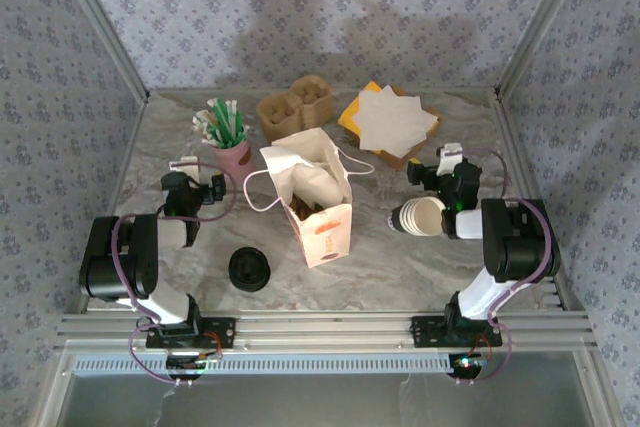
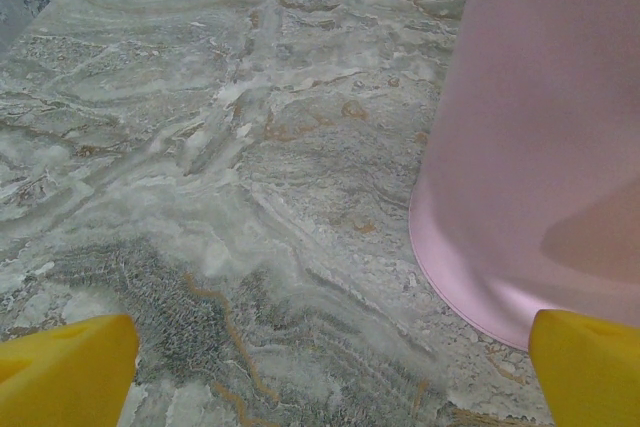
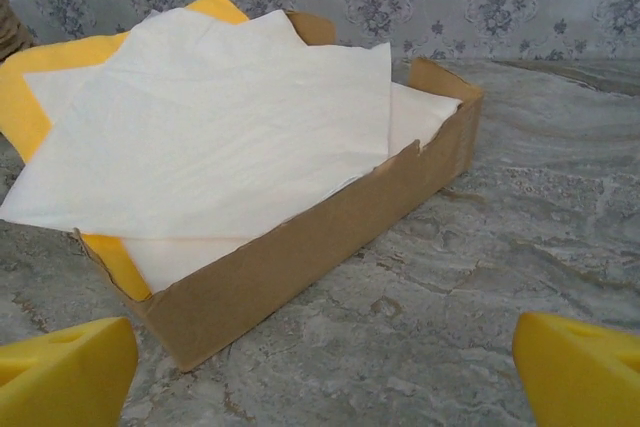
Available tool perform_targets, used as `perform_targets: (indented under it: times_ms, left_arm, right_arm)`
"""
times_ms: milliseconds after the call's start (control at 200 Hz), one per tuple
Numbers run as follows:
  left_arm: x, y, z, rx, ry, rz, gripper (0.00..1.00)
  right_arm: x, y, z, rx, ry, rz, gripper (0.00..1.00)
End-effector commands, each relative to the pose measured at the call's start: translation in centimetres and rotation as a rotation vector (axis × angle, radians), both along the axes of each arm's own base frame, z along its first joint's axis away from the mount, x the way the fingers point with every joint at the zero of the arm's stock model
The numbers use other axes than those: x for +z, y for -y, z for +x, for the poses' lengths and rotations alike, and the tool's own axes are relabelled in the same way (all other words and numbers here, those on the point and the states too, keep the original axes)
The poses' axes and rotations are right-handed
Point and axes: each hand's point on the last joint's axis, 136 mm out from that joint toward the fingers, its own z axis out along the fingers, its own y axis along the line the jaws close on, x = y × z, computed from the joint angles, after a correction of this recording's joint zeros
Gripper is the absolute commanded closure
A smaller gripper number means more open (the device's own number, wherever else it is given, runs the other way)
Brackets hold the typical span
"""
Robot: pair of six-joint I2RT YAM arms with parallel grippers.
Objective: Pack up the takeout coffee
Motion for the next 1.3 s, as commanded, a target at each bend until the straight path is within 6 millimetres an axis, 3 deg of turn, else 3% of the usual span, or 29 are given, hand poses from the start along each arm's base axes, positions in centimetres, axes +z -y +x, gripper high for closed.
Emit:
perform_targets:
  times_ms: [0, 195, 350, 470, 670, 735, 1299]
  left_arm:
    - [1.1, 0.5, 0.5, -0.027, 0.047, 0.003, 0.00]
    - [1.1, 0.5, 0.6, -0.028, 0.048, 0.003, 0.00]
    - [1.0, 0.5, 0.5, -0.027, 0.045, 0.004, 0.00]
    - [1.1, 0.6, 0.5, -0.027, 0.046, 0.004, 0.00]
    - [1.1, 0.5, 0.5, -0.026, 0.047, 0.004, 0.00]
    - [1.1, 0.5, 0.5, -0.027, 0.047, 0.004, 0.00]
    - [1.1, 0.5, 0.5, -0.028, 0.046, 0.003, 0.00]
  right_arm:
    - [2.6, 0.7, -0.7, -0.035, 0.065, 0.059, 0.03]
    - [5.0, 1.3, -2.0, -0.058, 0.013, 0.018, 0.02]
    - [2.4, 1.8, -3.2, -0.064, -0.113, -0.066, 0.00]
    - [-0.1, 2.2, -3.6, -0.087, -0.083, -0.059, 0.00]
    - [-2.3, 2.4, -3.6, -0.128, -0.069, -0.073, 0.00]
    - [-2.6, 2.9, -3.0, -0.146, -0.137, -0.077, 0.00]
    - [-2.4, 3.1, -2.9, -0.165, -0.121, -0.087, 0.00]
